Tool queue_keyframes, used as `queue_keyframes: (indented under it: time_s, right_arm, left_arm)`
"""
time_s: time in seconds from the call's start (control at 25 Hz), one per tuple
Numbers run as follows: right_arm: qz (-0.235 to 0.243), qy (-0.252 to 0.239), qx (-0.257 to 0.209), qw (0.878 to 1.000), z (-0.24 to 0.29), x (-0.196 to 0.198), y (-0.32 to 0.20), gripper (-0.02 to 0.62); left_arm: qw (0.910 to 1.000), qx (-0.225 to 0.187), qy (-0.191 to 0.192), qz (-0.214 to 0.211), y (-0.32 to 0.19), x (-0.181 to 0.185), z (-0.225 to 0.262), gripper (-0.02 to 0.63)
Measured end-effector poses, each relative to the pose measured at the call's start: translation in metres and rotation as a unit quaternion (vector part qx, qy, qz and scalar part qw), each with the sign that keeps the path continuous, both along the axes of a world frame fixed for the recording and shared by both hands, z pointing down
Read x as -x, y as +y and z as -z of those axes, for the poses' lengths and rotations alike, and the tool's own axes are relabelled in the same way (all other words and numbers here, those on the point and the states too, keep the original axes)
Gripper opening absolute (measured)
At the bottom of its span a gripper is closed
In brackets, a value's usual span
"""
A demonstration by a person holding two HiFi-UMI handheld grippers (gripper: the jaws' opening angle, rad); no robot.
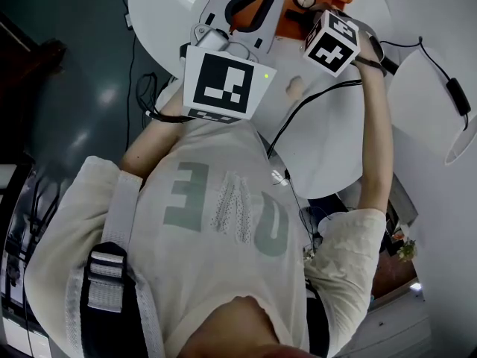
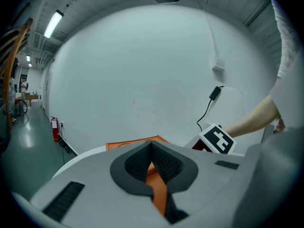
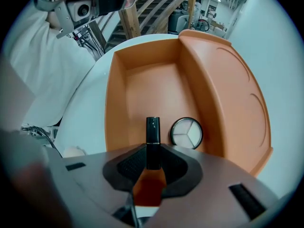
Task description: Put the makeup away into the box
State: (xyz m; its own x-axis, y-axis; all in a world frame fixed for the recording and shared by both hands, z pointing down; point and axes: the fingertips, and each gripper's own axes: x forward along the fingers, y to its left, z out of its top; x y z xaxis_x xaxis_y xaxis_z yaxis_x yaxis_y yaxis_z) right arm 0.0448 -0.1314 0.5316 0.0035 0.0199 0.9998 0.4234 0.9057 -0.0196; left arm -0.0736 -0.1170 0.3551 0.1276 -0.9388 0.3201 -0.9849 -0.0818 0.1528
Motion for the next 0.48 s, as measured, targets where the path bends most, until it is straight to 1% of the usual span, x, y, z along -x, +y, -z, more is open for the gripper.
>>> queue_keyframes:
  time_s: [0.12,0.28,0.48]
  right_arm:
    - [0.003,0.000,-0.006,1.000,-0.0007,0.0012,-0.0001,0.094]
    - [0.007,0.000,-0.026,1.000,-0.0024,0.0006,-0.0009,0.095]
    - [-0.013,0.005,-0.021,1.000,-0.0026,0.0009,-0.0003,0.097]
  left_arm:
    - [1.0000,0.002,0.000,-0.001,-0.0004,0.0021,-0.0016,0.008]
    - [1.0000,0.002,0.001,-0.005,-0.0010,0.0028,-0.0016,0.008]
    - [1.0000,-0.003,-0.002,-0.008,0.0002,0.0037,0.0016,0.008]
